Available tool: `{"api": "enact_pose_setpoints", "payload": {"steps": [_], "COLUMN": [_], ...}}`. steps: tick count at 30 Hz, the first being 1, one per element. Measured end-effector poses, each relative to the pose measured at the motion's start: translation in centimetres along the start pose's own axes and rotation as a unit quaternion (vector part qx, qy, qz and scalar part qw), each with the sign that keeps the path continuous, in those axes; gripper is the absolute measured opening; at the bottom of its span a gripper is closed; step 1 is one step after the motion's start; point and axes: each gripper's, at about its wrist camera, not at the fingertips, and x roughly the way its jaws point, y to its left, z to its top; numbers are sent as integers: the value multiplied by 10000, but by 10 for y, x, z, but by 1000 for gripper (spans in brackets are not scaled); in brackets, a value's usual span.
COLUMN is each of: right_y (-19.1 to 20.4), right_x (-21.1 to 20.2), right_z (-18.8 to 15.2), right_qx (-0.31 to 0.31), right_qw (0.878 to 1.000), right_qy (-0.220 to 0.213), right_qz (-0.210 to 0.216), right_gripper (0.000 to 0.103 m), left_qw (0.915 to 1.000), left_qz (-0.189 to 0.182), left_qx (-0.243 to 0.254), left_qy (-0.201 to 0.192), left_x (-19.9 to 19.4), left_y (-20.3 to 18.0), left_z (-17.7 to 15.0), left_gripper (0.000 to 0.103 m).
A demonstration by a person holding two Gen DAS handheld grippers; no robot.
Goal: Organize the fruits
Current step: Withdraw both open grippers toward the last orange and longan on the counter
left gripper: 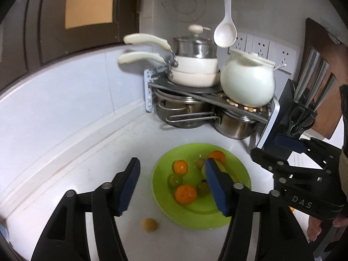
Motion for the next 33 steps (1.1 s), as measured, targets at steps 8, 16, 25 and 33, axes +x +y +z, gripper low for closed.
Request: {"api": "enact_pose_setpoints", "payload": {"steps": [8,16,25,33], "right_y": [-5,-16,-36,-38], "right_x": [-42,-66,-73,-65], "right_z": [-13,-36,-80,-118], "right_qx": [218,884,1679,1847], "right_qw": [9970,9889,9748,9687], "right_qy": [-420,-601,-384,133], "right_qz": [-616,-1029,-1415,-1653], "right_gripper": [83,83,83,83], "left_qw": [9984,9912,9842,9834], "left_qz": [440,958,1494,1651], "left_qx": [-249,-688,-846,-753], "left_qy": [-253,-605,-424,-83], "left_x": [-38,-70,-73,-58], "left_y": [8,10,0,0], "left_z": [-14,-41,-92,-121], "left_gripper": [84,93,96,96]}}
